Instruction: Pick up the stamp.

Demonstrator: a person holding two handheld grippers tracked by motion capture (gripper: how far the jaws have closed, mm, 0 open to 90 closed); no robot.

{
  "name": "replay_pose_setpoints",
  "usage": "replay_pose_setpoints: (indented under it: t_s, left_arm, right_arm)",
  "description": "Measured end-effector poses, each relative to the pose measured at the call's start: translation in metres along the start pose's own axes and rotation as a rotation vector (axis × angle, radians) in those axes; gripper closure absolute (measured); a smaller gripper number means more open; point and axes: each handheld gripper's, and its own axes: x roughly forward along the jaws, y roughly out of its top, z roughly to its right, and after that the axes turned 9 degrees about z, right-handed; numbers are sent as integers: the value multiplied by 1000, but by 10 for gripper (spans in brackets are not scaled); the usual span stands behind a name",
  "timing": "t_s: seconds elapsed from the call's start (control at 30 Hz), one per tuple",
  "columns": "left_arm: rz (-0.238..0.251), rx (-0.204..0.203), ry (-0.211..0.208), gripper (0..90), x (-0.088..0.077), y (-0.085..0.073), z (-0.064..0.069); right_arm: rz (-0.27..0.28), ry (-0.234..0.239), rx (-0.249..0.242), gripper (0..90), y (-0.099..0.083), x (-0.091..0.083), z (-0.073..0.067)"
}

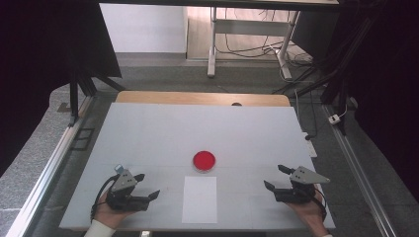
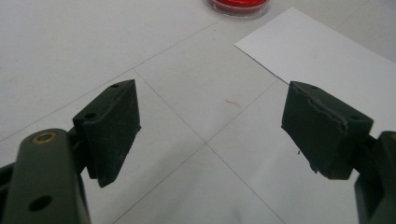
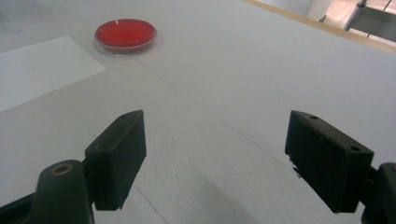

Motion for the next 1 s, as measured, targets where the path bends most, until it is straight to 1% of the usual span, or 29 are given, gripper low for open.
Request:
replay_pose_setpoints:
  t_s: [0.33, 0.53, 0.7, 1.0]
  left_arm:
    - [3, -3, 0, 198, -1, -1, -4]
    - [5, -2, -2, 198, -1, -1, -4]
    - [7, 2, 1, 199, -2, -1, -4]
    - [13, 13, -5, 200, -2, 3, -1]
  right_arm:
    - [-10, 6, 0, 217, -1, 1, -1]
    - [-21, 8, -12, 221, -2, 3, -2]
    - [-14, 5, -5, 228, -2, 2, -2]
    - [-25, 3, -15, 229, -3, 3, -4]
